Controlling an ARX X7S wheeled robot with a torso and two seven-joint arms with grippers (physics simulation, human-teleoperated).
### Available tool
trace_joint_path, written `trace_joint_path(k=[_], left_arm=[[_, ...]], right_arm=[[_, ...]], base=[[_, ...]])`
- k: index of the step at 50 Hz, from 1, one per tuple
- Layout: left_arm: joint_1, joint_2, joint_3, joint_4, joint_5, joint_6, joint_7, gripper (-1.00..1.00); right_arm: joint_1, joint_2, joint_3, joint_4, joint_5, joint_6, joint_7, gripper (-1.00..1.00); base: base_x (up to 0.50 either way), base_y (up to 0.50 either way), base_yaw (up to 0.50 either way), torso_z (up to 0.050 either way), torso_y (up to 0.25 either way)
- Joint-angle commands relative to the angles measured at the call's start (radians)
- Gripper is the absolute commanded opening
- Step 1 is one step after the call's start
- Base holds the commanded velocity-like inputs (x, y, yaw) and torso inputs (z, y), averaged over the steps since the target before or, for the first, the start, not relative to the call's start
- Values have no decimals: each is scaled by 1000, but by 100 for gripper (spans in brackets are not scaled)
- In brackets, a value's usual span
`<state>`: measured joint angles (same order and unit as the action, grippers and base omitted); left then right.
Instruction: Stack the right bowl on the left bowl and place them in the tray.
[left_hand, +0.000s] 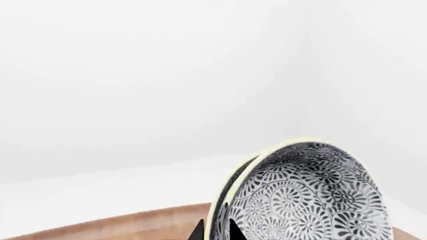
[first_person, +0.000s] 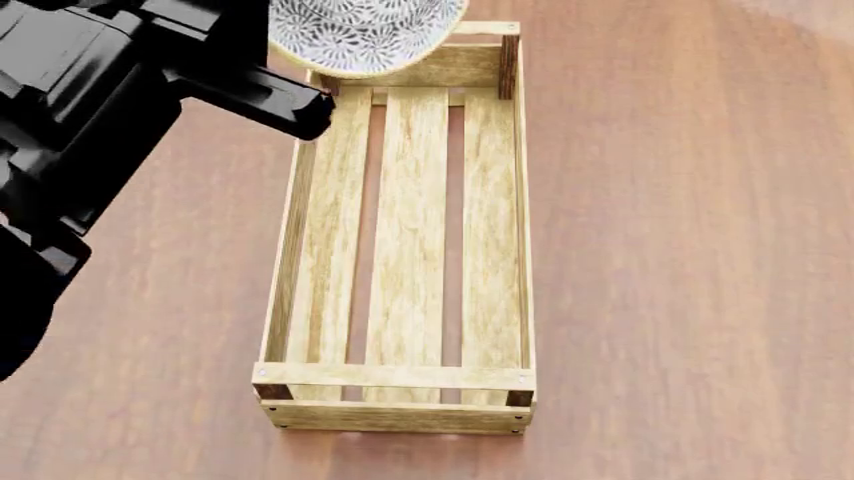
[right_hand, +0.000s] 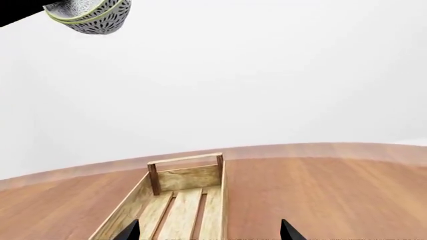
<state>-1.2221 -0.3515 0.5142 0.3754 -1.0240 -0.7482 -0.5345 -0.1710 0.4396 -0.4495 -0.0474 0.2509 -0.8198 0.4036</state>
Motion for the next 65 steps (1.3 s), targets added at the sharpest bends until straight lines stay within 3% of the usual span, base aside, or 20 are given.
trace_joint_path(k=[1, 7, 14, 26, 39, 55, 65], left_arm=[[-25, 155, 47, -130, 76, 56, 77, -100], [-4, 191, 38, -198, 48, 67, 80, -100], [7, 268, -57, -412, -80, 57, 42, -100], [14, 324, -92, -683, -139, 98, 51, -100], [38, 331, -49, -744, -220, 117, -22, -100], [54, 332, 35, -763, -274, 105, -37, -100], [43, 335, 54, -882, -285, 170, -25, -100]], right_arm=[[-2, -19, 30, 11, -15, -10, -22, 100], [-10, -19, 34, 9, -21, -12, -19, 100], [-20, -18, 37, -4, -36, -4, -13, 100], [-22, -18, 37, -3, -42, -2, -14, 100], [-38, -16, 37, -32, -67, 13, -8, 100], [-42, -20, 35, -18, -69, -3, -10, 100], [-48, -20, 36, -8, -67, -12, -12, 100]], base=[[0, 0, 0, 0, 0], [0, 0, 0, 2, 0], [0, 0, 0, 0, 1], [0, 0, 0, 0, 1], [0, 0, 0, 1, 1], [0, 0, 0, 0, 1], [0, 0, 0, 0, 1]])
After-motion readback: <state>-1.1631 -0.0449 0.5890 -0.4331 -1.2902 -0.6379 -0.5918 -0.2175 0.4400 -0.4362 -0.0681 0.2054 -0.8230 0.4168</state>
